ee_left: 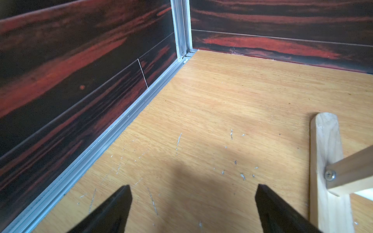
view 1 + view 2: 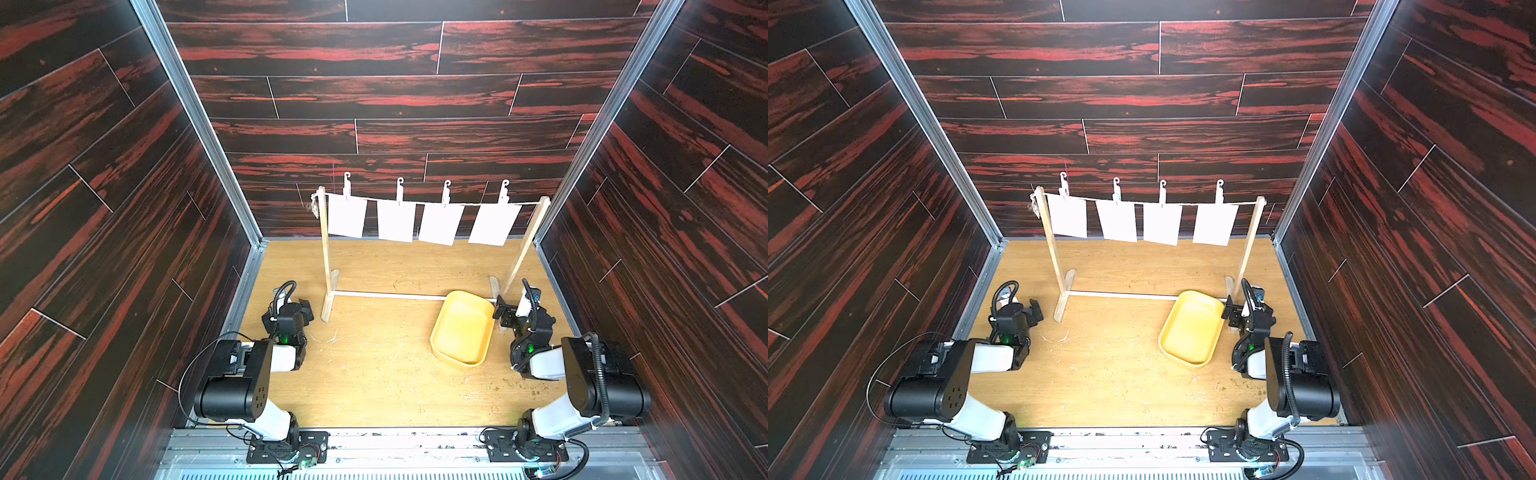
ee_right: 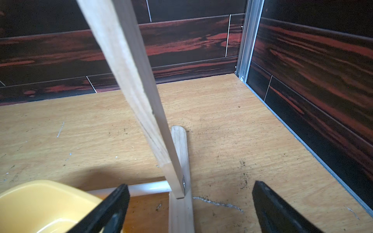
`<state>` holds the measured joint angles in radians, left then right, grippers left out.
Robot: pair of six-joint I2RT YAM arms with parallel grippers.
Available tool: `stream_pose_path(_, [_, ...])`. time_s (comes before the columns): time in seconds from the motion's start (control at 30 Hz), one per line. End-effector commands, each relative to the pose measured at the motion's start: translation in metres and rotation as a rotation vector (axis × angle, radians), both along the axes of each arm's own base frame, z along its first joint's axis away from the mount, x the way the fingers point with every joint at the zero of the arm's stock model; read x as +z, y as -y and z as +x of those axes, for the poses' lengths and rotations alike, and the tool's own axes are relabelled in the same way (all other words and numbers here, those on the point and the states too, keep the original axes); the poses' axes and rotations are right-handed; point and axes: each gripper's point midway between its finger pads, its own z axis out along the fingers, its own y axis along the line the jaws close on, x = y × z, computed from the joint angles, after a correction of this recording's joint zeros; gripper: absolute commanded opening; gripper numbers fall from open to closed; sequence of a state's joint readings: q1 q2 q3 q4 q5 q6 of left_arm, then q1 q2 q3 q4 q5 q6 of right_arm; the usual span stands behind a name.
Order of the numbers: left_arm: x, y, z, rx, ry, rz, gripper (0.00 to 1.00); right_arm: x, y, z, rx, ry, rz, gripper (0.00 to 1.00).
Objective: Remove the postcards from the strings
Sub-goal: Pinch the postcard on the clothesline.
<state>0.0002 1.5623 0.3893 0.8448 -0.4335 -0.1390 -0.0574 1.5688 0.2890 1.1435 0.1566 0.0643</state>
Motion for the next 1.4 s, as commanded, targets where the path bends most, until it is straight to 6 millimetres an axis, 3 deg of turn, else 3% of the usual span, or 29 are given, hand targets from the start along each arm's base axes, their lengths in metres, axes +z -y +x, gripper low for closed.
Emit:
stream_pose_path(0.0, [0.017,-0.001,0.006,0.005,0.053,-0.007,1.00,0.009,0.001,0.004,0.000,0.028,0.005,0.99])
stream_pose_path(0.27, [0.018,-0.001,0.005,0.005,0.055,-0.006,1.00,0.011,0.000,0.002,0.000,0.040,0.002,0.99])
stream_pose_path(0.5, [0.039,-0.006,0.005,0.039,0.017,-0.006,1.00,0.034,-0.005,-0.009,-0.023,0.063,-0.036,0.99])
stream_pose_path(0.63, [0.058,-0.013,-0.002,0.105,-0.021,-0.035,1.00,0.048,0.001,-0.015,-0.070,0.028,0.036,0.99])
stream_pose_path(0.77, [0.081,-0.009,-0.013,0.119,0.006,-0.123,1.00,0.063,0.002,-0.023,-0.098,-0.010,0.099,0.99])
stream_pose_path(0.93, [0.097,0.003,-0.025,0.153,0.071,-0.359,1.00,0.098,-0.004,-0.030,-0.101,-0.045,0.263,0.99])
stream_pose_path(1.03, [0.103,0.022,-0.026,0.080,0.127,-0.506,1.00,0.101,0.003,-0.037,-0.226,-0.150,0.512,0.99])
stream_pose_path(1.1, [0.113,0.048,-0.022,-0.071,0.161,-0.589,1.00,0.106,-0.008,-0.033,-0.134,-0.197,0.585,0.98])
stream_pose_path(1.23, [0.125,0.094,-0.026,-0.239,0.127,-0.701,0.87,0.135,-0.030,-0.039,0.019,-0.157,0.598,0.93])
stream_pose_path(1.37, [0.147,0.153,-0.036,-0.423,0.098,-0.653,0.87,0.170,-0.039,-0.058,0.087,-0.117,0.559,0.93])
